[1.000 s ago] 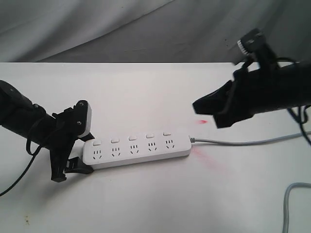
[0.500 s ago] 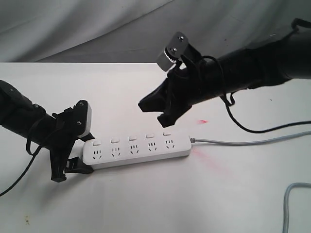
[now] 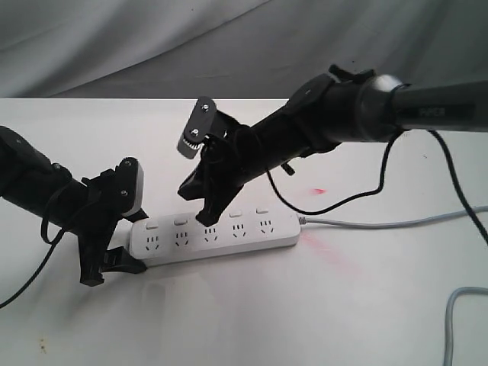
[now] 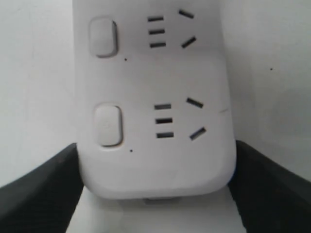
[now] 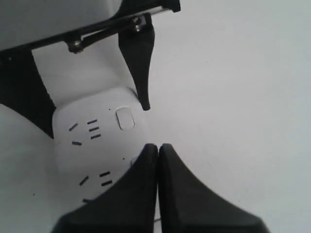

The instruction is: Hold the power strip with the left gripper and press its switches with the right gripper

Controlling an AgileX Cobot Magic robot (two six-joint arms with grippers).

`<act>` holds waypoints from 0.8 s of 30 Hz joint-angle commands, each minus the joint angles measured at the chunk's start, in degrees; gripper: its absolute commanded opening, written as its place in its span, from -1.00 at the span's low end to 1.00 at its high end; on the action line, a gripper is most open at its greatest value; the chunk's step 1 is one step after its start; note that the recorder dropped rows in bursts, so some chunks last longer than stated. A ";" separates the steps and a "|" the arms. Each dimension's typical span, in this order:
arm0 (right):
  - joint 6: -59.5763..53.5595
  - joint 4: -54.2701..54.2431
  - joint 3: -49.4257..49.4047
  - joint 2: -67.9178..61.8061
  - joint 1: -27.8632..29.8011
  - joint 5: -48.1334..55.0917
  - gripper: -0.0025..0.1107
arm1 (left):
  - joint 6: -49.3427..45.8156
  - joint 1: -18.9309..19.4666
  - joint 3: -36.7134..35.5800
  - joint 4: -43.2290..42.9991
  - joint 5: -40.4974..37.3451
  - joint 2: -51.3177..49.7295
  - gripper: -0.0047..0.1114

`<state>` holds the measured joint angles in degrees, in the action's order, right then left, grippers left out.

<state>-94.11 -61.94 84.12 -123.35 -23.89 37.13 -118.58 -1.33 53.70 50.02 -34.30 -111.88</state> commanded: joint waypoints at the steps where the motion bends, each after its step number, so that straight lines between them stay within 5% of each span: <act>1: -2.14 -2.66 0.32 -1.80 -2.37 -6.39 -0.96 | -1.39 -0.25 -0.09 -3.02 1.12 -0.37 0.01; 10: -9.74 -13.13 0.32 -3.03 -2.47 -2.14 -0.42 | -1.39 -0.25 -0.09 -3.02 1.12 -0.37 0.01; 24: -18.64 -20.98 0.64 -5.04 -3.83 -2.58 -0.38 | -1.39 -0.25 -0.09 -3.02 1.12 -0.37 0.01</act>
<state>-111.64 -81.43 84.50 -128.15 -27.18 34.30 -118.58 -1.33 53.70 50.02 -34.30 -111.88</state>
